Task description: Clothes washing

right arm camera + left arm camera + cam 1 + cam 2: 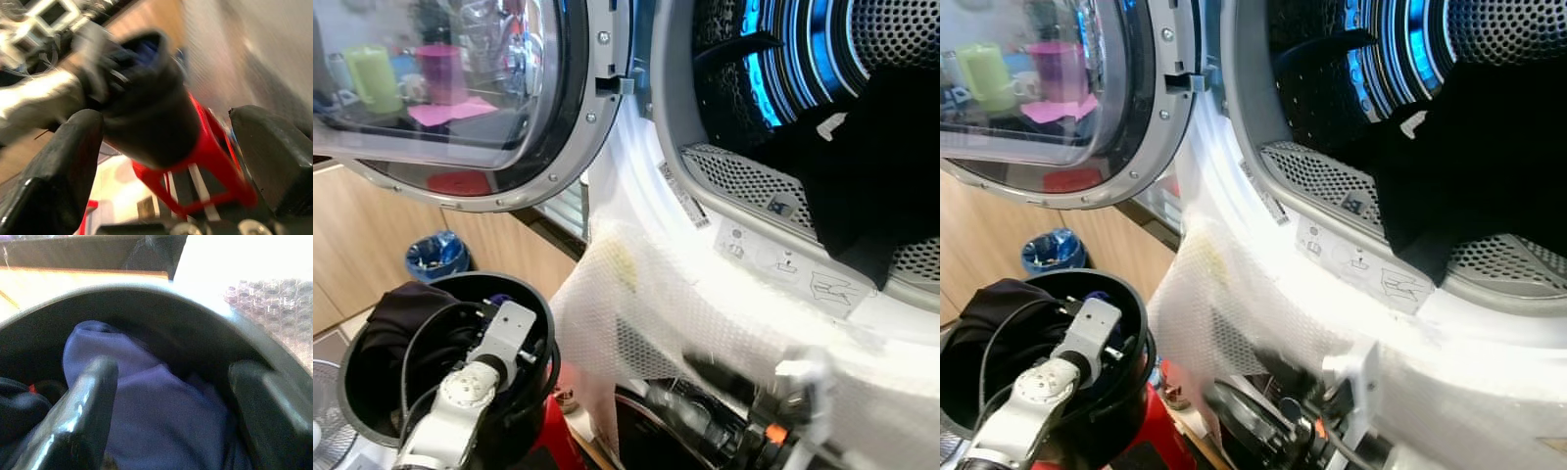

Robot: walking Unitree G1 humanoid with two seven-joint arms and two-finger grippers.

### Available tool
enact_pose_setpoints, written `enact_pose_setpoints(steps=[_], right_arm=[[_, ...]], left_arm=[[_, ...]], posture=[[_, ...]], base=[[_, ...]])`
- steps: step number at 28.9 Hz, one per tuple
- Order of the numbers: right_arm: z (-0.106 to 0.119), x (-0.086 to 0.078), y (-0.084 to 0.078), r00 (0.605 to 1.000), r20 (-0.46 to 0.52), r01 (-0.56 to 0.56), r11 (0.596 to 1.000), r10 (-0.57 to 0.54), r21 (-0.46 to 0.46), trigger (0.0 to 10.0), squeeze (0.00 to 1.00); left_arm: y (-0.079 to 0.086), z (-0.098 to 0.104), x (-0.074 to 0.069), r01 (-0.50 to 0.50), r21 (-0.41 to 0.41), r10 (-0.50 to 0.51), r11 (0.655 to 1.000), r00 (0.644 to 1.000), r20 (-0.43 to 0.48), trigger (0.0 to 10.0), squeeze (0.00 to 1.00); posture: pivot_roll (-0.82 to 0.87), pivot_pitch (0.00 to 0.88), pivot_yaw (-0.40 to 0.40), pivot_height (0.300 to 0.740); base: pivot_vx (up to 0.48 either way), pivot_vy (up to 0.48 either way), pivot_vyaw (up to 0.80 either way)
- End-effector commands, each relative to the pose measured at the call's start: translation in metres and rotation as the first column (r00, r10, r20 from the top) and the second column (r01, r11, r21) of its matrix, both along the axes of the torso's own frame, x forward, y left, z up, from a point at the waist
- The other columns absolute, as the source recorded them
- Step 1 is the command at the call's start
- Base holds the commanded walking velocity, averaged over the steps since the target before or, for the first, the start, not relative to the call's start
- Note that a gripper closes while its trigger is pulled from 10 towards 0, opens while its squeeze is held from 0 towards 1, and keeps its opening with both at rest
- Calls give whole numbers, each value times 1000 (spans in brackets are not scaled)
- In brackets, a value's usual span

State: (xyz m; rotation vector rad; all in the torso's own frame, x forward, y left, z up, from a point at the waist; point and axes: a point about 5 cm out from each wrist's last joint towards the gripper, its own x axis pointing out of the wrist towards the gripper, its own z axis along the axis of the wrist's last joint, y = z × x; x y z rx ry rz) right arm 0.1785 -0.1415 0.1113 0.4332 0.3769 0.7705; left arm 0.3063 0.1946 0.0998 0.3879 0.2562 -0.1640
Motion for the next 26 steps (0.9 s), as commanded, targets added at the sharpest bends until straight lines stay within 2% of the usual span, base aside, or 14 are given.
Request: enact_pose_setpoints(steps=[1,2,3,6,8,9,10,14,16,20,21,23,24,26], right_arm=[[-24,0,-8,997,-55,56,998,-57,-19,10000,929],[-35,-1,-11,993,-93,74,997,-77,-30,10000,929],[-53,-4,-15,984,-142,99,994,-105,-47,10000,1000],[-86,-8,-22,955,-231,160,979,-185,-123,10000,1000],[-121,-11,-30,909,-297,241,951,-291,-194,10000,745],[-126,-12,-31,902,-306,249,947,-304,-205,10000,745],[-137,-14,-32,883,-332,270,937,-332,-220,10000,0],[-160,-16,-37,817,-387,327,896,-427,-299,10000,0],[-182,-18,-45,732,-419,366,829,-537,-423,10000,0],[-190,-21,-47,691,-434,369,799,-577,-475,10000,0],[-196,-23,-43,662,-451,373,785,-598,-494,10000,4],[-198,-23,-41,653,-458,374,783,-603,-497,10000,4],[-201,-24,-38,626,-469,380,769,-623,-514,10000,1000],[-202,-24,-37,619,-467,383,762,-631,-522,10000,1000]], left_arm=[[-5,16,1,39,-10,-39,999,998,58,10000,0],[-5,19,1,42,-10,-41,999,997,69,10000,0],[-5,27,1,43,-32,-40,999,995,92,10000,0],[-3,42,1,39,-68,-30,997,991,130,10000,0],[6,61,-1,0,-86,16,996,984,180,10000,0],[8,64,-2,-11,-92,28,996,982,188,10000,0],[15,72,-2,-48,-91,66,995,976,208,10000,0],[31,89,-2,-170,-134,198,976,953,230,10000,0],[52,96,-6,-318,-205,356,926,917,181,10000,0],[62,99,-9,-365,-221,403,905,901,162,10000,0],[81,100,-12,-419,-215,452,882,881,139,10000,0],[89,101,-14,-437,-212,468,874,874,130,10000,0],[104,95,-20,-451,-206,472,869,879,65,10000,1000],[107,93,-21,-455,-205,473,866,880,46,10000,1000]], posture=[[206,119,-88,740],[206,119,-88,740],[206,119,-88,740],[236,121,-93,740],[266,125,-93,740],[266,125,-93,740],[273,126,-92,740],[304,130,-94,740],[341,133,-86,740],[355,134,-86,740],[389,132,-79,740],[393,132,-77,740],[407,130,-69,740],[407,130,-67,740]], base=[[0,0,0],[0,0,0],[0,0,0],[0,0,0],[0,0,0],[0,0,0],[0,0,0],[0,0,0],[0,0,0],[0,0,0],[0,0,0],[0,0,0],[0,0,0],[0,0,0]])
